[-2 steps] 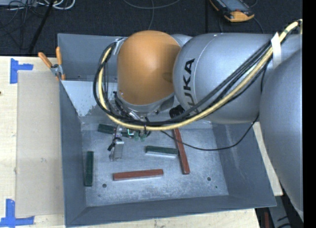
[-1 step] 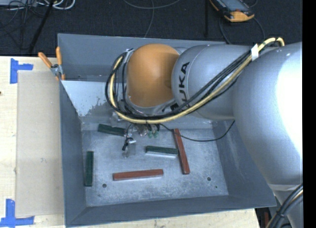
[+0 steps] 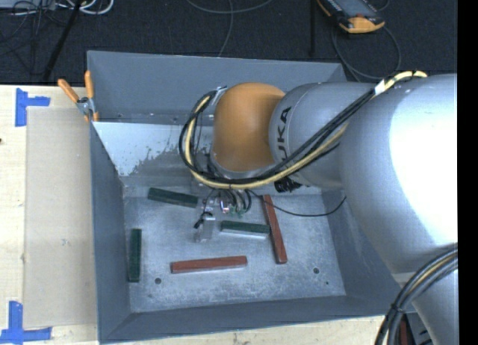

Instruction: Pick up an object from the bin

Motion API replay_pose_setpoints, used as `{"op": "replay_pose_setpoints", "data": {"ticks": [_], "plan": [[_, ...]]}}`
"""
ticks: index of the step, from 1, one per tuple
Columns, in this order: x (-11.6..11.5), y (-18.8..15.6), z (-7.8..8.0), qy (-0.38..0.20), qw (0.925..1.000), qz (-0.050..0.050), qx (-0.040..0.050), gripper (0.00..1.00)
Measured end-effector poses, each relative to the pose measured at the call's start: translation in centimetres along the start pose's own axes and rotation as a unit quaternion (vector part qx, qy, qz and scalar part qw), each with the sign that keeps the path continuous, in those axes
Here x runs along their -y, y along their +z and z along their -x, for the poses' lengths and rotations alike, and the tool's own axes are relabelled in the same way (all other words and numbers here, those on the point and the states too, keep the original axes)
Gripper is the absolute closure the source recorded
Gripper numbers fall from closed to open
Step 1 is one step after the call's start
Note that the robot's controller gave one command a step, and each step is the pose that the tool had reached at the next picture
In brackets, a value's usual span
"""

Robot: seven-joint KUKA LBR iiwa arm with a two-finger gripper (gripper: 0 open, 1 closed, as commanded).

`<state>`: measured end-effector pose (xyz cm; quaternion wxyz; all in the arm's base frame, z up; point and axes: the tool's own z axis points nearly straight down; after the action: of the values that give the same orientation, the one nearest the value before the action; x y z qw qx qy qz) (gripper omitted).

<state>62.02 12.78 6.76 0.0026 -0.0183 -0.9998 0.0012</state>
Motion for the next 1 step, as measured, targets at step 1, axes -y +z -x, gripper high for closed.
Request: {"op": "replay_pose_setpoints", "data": {"ticks": [1], "plan": [[-0.10,-0.19,0.09,0.001,1.0000,0.001,0.0016,1.00]]}}
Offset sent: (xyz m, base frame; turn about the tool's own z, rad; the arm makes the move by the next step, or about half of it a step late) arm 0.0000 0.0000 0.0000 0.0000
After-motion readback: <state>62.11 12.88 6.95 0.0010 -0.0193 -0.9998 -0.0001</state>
